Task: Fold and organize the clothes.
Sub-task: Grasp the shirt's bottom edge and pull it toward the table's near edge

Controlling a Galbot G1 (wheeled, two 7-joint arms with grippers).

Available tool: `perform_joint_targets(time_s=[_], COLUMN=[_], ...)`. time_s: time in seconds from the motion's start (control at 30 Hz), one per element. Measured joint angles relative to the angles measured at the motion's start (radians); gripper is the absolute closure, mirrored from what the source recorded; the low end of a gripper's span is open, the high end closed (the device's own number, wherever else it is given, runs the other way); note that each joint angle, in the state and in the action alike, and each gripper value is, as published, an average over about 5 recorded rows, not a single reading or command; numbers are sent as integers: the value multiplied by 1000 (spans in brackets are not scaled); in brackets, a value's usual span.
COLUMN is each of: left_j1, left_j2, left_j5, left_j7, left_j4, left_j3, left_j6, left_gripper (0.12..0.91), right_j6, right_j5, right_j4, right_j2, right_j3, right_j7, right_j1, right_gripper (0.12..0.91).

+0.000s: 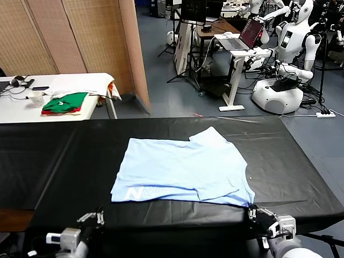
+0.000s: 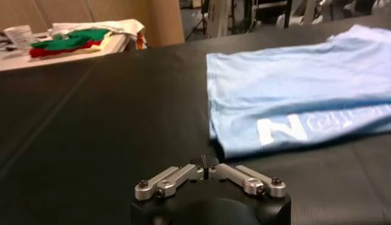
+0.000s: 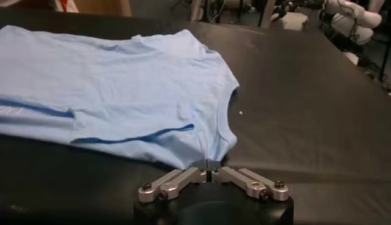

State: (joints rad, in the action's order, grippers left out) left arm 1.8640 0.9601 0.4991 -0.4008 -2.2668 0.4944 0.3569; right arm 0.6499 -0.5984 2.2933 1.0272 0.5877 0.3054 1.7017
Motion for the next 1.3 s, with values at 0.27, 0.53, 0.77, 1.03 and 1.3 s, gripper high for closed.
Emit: perform_joint_targets(time_s=[0.27,0.53,0.77,1.03,1.3], left_j1=[-68,-160,-206,-211,-188], left_j2=[11,14,31,33,30], left_j5=[109,144,167,185,189], left_j7=[5,3,2,2,0], left_j4=[28,51,81,97,78], left_j3=[-18,-32,-61,-70,-69], left_j6=[-2,-1,-2,2,8], left_gripper=[673,207,199,670,886], right_j6=[-1,-3,-4,-4,4], right_j5=[3,7,7,7,-4], right_j4=[-10,-26,-30,-43,-32], right_j2=[16,25,25,18,-1], right_j3=[0,-2,-1,-2,-15], right_j7=[-4,-6,-7,-8,-5], right_j1=[-3,-7,-11,-22,-17], right_gripper=[884,884,884,884,884])
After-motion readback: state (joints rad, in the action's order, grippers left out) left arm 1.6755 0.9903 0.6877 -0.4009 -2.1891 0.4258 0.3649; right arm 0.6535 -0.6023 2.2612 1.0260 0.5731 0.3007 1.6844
